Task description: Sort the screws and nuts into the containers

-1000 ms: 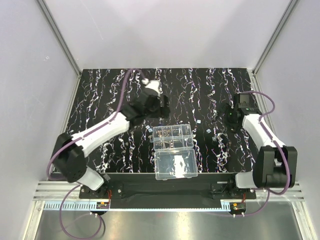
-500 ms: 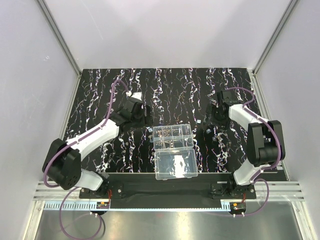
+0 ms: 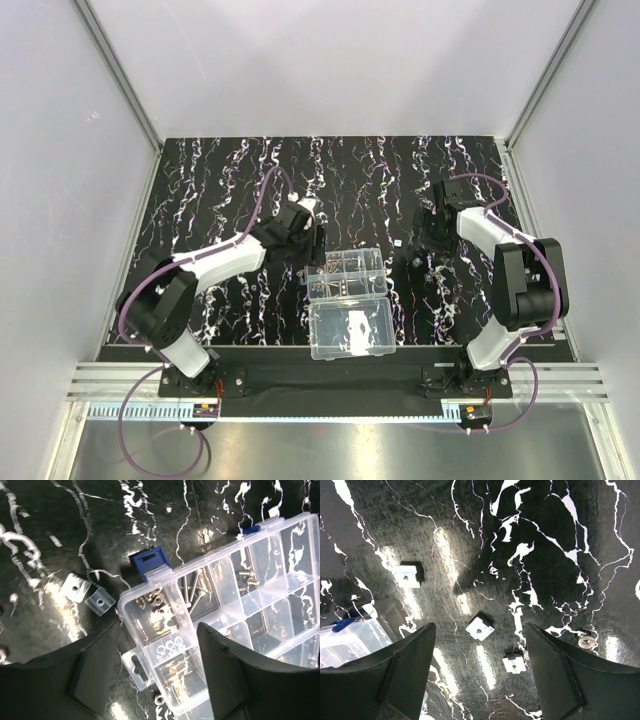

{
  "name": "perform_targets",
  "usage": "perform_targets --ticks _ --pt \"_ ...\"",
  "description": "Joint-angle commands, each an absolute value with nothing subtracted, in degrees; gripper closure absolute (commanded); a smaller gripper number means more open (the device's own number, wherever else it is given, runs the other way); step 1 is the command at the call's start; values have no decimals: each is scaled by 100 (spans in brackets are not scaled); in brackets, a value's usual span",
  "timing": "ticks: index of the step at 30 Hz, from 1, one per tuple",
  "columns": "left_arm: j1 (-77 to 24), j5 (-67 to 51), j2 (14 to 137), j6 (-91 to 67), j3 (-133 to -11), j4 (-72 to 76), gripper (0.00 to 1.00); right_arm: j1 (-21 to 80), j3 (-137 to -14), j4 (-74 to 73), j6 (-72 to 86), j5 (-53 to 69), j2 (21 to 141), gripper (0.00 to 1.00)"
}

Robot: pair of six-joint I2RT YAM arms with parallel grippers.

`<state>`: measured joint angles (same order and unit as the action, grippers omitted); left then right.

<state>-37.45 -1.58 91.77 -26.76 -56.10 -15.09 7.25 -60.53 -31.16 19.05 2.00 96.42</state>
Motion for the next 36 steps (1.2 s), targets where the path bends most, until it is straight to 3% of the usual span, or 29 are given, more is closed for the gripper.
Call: perform_targets --ticks 1,6,13,24,31,36 --pt "-3735 -465 9403 -2260 -6046 -1256 35 747 -6258 -3111 1872 35 9571 21" --pt "-3735 -738 9580 -1978 -6135 -1231 43 747 -6188 -3120 1890 -88 9510 21" --pt "-3788 -572 9519 -1819 -6205 -1423 43 756 -6161 -3032 1881 130 9589 21" --pt "-3578 -26 8422 -2118 -6231 -2065 20 853 -6170 -2918 1354 35 9501 22" --pt "-3366 228 7893 -1960 -6205 -2364 16 1046 -6337 -3436 2029 -458 9615 21" --pt "-3340 202 7805 -1986 -6126 -2364 16 1248 -6240 -3207 1908 -369 9703 32"
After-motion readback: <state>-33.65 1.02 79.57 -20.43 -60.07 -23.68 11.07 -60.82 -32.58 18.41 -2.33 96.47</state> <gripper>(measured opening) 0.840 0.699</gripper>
